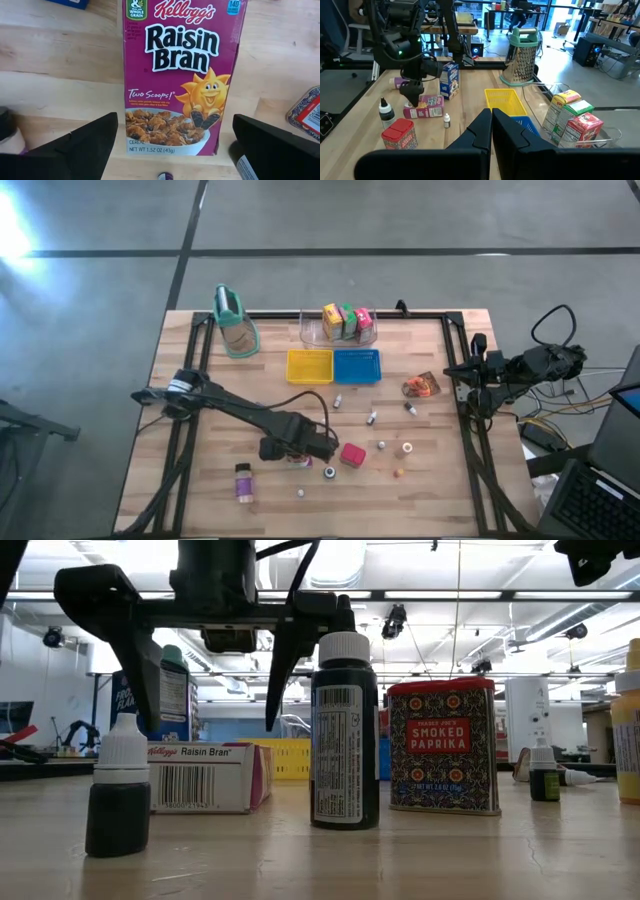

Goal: Pick & Place Kitchen Items
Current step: Adjust the cereal boxes on the table

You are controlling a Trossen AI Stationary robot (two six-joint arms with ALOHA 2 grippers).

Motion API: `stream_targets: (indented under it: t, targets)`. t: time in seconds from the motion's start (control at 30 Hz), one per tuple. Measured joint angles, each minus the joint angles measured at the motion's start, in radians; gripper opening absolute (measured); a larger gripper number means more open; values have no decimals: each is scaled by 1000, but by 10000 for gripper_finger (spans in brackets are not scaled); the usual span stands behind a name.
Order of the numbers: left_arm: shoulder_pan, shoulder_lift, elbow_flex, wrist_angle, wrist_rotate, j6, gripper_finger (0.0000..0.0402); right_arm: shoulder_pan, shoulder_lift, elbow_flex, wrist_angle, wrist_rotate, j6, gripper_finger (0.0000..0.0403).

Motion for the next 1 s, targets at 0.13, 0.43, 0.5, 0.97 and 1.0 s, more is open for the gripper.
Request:
stream_targets:
  t: [0.13, 0.43, 0.5, 0.97, 1.0]
  targets:
    - [-2, 15, -1, -2, 0, 15, 400, 0, 0, 0, 0, 0, 0, 8]
    - [-4, 26, -2, 0, 0, 60, 400, 0, 0, 0, 0, 0, 0, 8]
    - [-4, 26, -2, 3, 0, 62, 400, 0, 0, 0, 0, 0, 0, 8]
    - [-4, 26, -2, 15, -8, 93, 400, 0, 0, 0, 0, 0, 0, 8]
    - [-4, 26, -2, 16, -8, 98, 400, 0, 0, 0, 0, 0, 0, 8]
